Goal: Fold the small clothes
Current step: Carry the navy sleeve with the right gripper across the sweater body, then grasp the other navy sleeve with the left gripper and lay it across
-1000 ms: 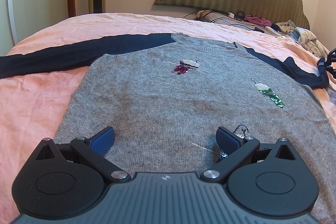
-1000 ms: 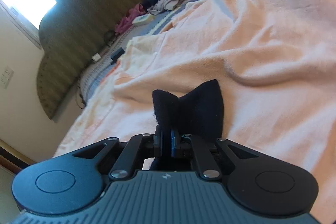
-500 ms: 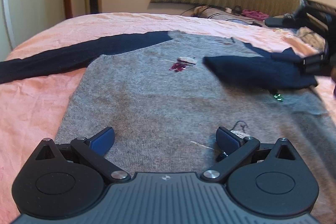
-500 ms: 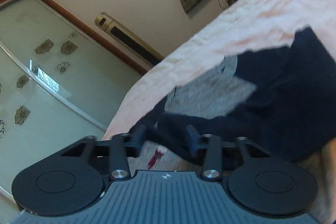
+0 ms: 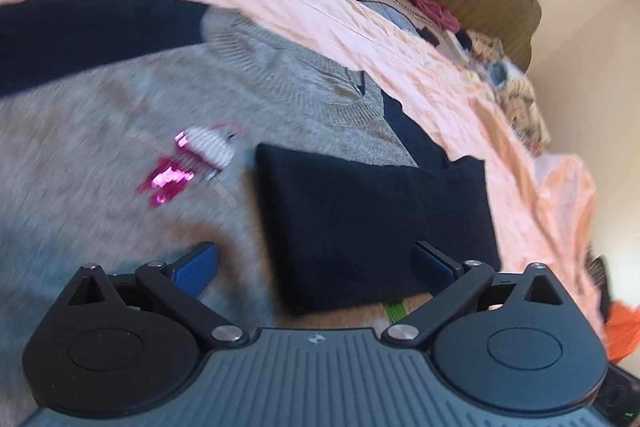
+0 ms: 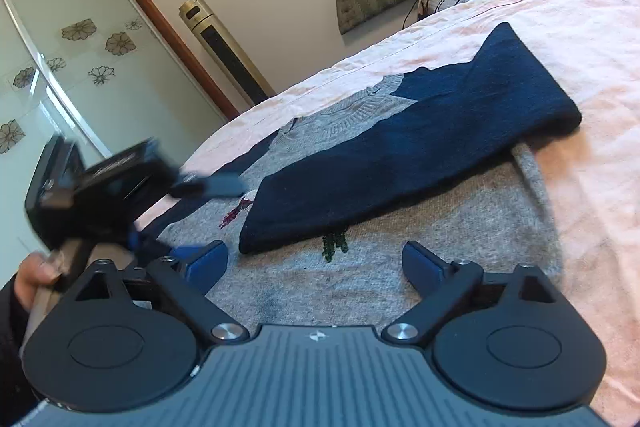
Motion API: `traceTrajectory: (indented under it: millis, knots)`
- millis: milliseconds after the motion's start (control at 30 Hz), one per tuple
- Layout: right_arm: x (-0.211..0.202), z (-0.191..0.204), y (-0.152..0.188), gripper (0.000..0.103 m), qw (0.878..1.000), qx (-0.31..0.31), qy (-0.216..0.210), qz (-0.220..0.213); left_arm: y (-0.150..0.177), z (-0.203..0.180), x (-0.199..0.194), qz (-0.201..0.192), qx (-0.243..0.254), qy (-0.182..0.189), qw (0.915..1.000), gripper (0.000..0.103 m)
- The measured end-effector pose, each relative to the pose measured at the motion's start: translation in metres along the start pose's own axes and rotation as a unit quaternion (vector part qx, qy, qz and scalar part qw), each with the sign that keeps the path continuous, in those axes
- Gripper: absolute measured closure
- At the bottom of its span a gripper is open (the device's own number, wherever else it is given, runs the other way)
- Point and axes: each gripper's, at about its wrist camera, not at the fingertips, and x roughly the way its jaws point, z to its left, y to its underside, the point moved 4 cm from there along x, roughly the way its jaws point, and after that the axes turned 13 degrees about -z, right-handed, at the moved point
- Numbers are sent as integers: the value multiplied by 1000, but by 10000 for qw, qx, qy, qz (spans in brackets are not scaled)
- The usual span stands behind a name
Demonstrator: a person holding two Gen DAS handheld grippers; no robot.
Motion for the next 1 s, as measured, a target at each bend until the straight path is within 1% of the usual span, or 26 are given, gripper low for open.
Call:
traceTrajectory:
  millis: [33, 67, 100, 133, 200, 300, 333, 400, 433, 500, 533, 600, 667, 767, 800, 833, 867, 900, 933, 967, 1000]
  knots:
    - [0, -1, 0, 8, 10000, 37, -23, -12, -1, -9, 7, 6, 239, -106, 9997, 33]
    - [0, -2, 0, 8, 10000, 82, -43, -21, -1, -15, 12, 20, 519, -296, 9982, 77]
    - [0, -4, 0, 7, 9999, 131, -67, -30, -2, -19, 17, 46, 775, -486, 9958, 95]
    - [3, -4, -1, 7, 9998, 173, -95, -37, -4, -23, 21, 67, 884, -508, 9948, 95]
    - [2, -6, -2, 6, 9997, 205, -124, -39, -10, -29, 19, -44, 1053, -577, 9928, 97]
    - [2, -6, -2, 5, 9997, 187, -153, -24, -30, -35, -10, -675, 1453, -619, 9851, 98]
    - [3, -5, -2, 5, 9997, 176, -163, -19, -38, -34, -19, -868, 1517, -635, 9826, 98]
    - [3, -4, -2, 3, 9997, 181, -183, -15, -51, -28, -31, -1119, 1601, -784, 9776, 98]
    - [4, -4, -3, 3, 9996, 186, -190, -13, -55, -22, -30, -1131, 1633, -909, 9759, 98]
    - [4, -6, -3, 2, 9996, 191, -207, -6, -56, -4, -22, -1005, 1685, -1239, 9727, 98]
    - [4, -6, -4, 2, 9996, 193, -212, -4, -52, 6, -17, -933, 1723, -1424, 9702, 98]
    - [3, -7, -4, 2, 9996, 195, -214, -6, -41, 23, -9, -781, 1756, -1675, 9670, 98]
    - [3, -7, -4, 2, 9996, 187, -210, 0, -30, 34, -7, -677, 1698, -1675, 9688, 98]
    - [2, -7, -13, 4, 9995, 270, -141, 30, -27, 33, -23, -943, 1808, -1723, 9637, 93]
    - [1, -8, -23, 5, 9993, 364, -76, -64, -31, 32, -32, -1118, 1787, -1818, 9605, 92]
    - [-2, -9, -40, 5, 9986, 436, -93, -281, -36, 31, -43, -1399, 1750, -1957, 9547, 90]
    - [-1, -8, -57, 4, 9979, 408, -121, -482, -40, 28, -52, -1706, 1676, -1984, 9505, 81]
    - [3, -7, -78, 1, 9972, 263, -48, -696, -42, 25, -60, -1992, 1542, -1850, 9499, 59]
    - [12, -6, -94, 0, 9965, 69, 74, -829, -42, 19, -61, -2128, 1454, -1609, 9527, 42]
    - [27, -7, -107, 0, 9964, -140, 196, -814, -40, 12, -57, -2124, 1459, -1407, 9559, 15]
    - [47, -9, -116, 0, 9968, -325, 328, -649, -37, 5, -48, -2036, 1532, -1242, 9590, 13]
